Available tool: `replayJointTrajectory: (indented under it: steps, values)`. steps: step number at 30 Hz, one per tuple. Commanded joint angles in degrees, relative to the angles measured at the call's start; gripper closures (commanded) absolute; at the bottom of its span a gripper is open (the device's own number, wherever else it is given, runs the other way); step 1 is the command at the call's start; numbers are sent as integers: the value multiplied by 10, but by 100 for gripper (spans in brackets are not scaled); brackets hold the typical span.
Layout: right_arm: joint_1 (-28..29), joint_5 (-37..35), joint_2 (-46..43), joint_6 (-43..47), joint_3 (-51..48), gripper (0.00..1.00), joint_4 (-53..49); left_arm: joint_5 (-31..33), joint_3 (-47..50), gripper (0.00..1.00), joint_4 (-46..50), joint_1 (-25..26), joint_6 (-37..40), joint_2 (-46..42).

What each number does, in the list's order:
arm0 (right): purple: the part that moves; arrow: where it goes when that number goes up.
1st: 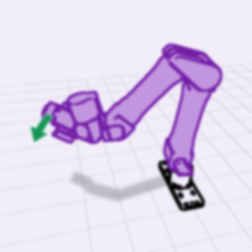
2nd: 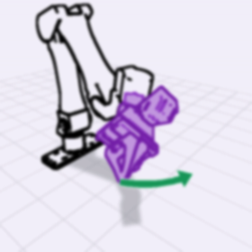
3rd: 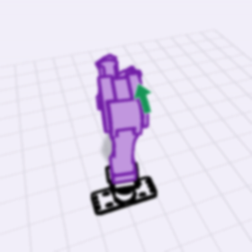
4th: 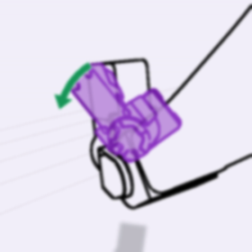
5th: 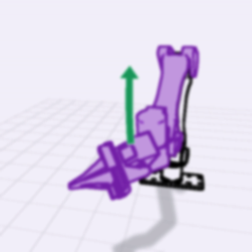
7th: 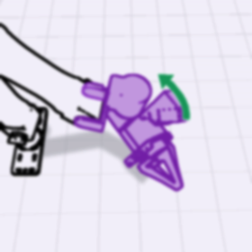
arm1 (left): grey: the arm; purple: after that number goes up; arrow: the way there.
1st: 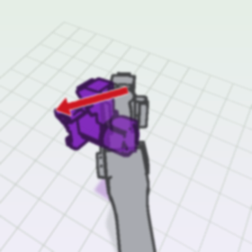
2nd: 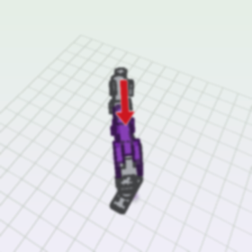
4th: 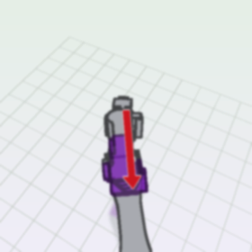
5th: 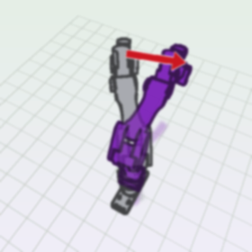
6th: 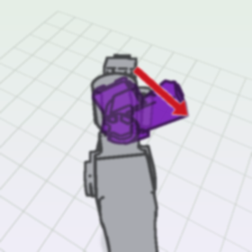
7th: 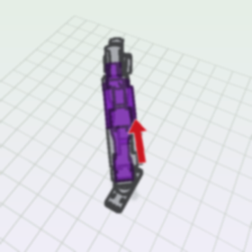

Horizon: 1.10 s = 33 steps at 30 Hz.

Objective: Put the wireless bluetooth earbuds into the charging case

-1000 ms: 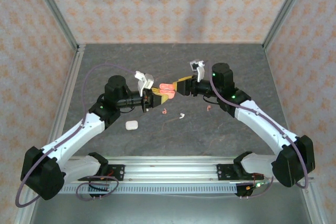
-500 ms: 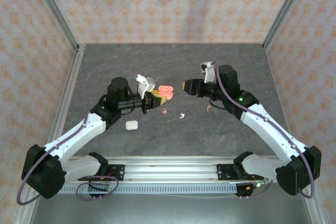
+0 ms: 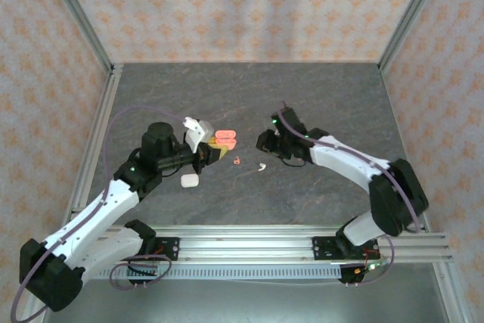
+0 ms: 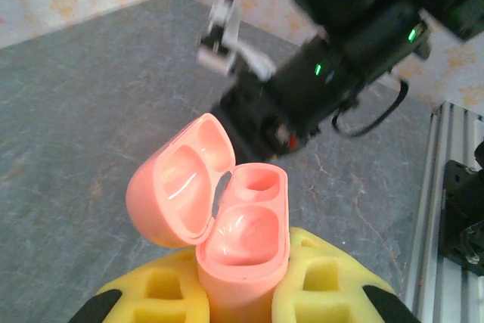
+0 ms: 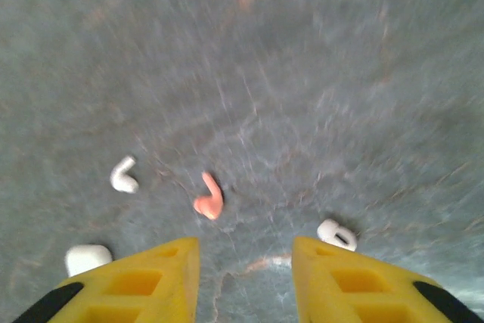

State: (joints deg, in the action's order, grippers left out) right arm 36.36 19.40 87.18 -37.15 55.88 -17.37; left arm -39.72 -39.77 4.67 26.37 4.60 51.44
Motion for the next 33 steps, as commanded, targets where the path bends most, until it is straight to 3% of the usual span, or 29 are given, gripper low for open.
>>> replayJointTrajectory:
  steps: [1, 8, 14, 22, 33]
  values:
    - [41, 7, 49, -49, 41, 66, 38, 34, 7, 100, 31, -3, 12, -30]
    - [110, 54, 171, -110, 86, 69, 138, 71, 13, 100, 57, -3, 5, -75]
    - [132, 76, 249, -111, 145, 75, 136, 76, 19, 100, 55, -3, -12, -83]
    - [130, 12, 256, -85, 140, 79, 73, 78, 26, 100, 58, -2, -8, -91]
    - [102, -23, 226, -66, 101, 81, 30, 75, 27, 100, 58, -3, -4, -87]
